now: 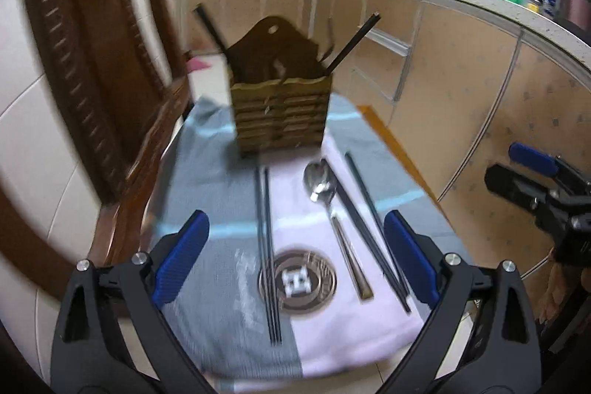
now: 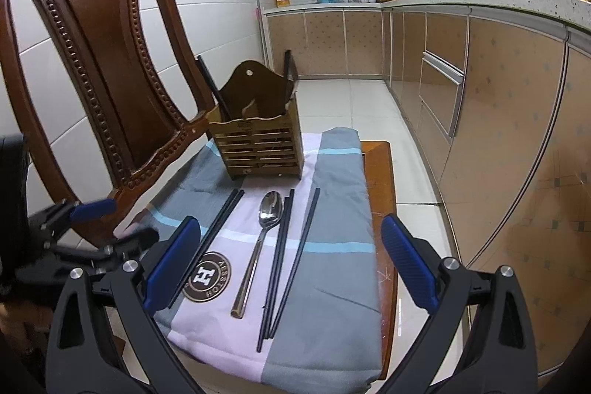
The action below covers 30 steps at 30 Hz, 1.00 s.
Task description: Organize utensils
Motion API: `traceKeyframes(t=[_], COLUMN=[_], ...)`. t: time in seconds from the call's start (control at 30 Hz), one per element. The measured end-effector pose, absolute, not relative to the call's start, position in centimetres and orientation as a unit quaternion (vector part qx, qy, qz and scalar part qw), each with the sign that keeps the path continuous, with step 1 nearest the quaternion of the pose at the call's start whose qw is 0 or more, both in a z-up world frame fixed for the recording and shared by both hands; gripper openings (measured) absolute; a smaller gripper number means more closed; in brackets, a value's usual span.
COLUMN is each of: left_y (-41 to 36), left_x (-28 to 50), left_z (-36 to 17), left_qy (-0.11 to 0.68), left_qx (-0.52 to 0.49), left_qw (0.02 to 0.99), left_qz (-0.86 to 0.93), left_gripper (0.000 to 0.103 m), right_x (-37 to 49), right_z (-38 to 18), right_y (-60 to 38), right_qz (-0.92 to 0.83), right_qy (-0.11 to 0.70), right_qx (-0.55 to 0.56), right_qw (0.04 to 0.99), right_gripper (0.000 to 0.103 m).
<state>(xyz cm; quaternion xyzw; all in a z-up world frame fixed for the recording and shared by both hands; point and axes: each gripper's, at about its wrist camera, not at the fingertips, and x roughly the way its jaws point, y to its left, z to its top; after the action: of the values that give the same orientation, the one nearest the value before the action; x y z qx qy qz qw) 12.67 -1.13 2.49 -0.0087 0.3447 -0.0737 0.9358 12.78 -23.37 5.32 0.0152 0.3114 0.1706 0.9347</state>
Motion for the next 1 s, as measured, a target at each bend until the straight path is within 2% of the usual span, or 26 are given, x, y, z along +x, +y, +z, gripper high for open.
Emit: traceKeyframes(t=[0.03,0.27,0.53,0.63,0.73,0.8,0.83,0.9,1.0], left_y=[-1.3,-0.2,-1.6,-2.2,-3.0,-2.7,-2.5,-2.1,-1.8], left_x=[13.9,22.9,29.2,30.5,31.2,32.0,32.1,32.2,31.8], left_z=[2.1,-3.3,-8.5,-9.3,-9.3,-9.4,-9.4,-9.6,-9.1], left_qy=[0.354,0.399,0.44,0.457,0.46,0.471,0.473,0.476,0.47], left_qx=[-0.001,-0.039,-0.021,-0.034,-0.027,-0.049,-0.055,-0.07,-0.076], left_qw=[0.932,0.905,0.868,0.85,0.841,0.832,0.831,0.825,0.827], left_qz=[-0.081,-0.146,-0.229,-0.26,-0.282,-0.289,-0.288,-0.296,-0.298], left_gripper=[0.092,0.062,0.049,0.042,0.04,0.031,0.021,0.012,0.005], right_x=[13.2,16.8,19.6,20.5,21.1,21.5,21.6,21.7,21.9], right_z=[5.0,2.6,0.7,0.0,-0.4,-0.6,-0.6,-0.7,-0.8], right_y=[-23.6,-24.9,-24.5,-24.3,-24.1,-24.0,-23.9,-23.7,-23.5], right_qz=[0.166,0.144,0.138,0.139,0.14,0.141,0.141,0.143,0.141], right_qy=[0.314,0.348,0.371,0.379,0.384,0.386,0.387,0.388,0.389], right_qx=[0.019,0.052,0.054,0.054,0.053,0.054,0.054,0.053,0.046], right_qw=[0.935,0.925,0.917,0.913,0.911,0.91,0.91,0.909,0.909], right_gripper=[0.096,0.096,0.096,0.096,0.096,0.096,0.096,0.096,0.096])
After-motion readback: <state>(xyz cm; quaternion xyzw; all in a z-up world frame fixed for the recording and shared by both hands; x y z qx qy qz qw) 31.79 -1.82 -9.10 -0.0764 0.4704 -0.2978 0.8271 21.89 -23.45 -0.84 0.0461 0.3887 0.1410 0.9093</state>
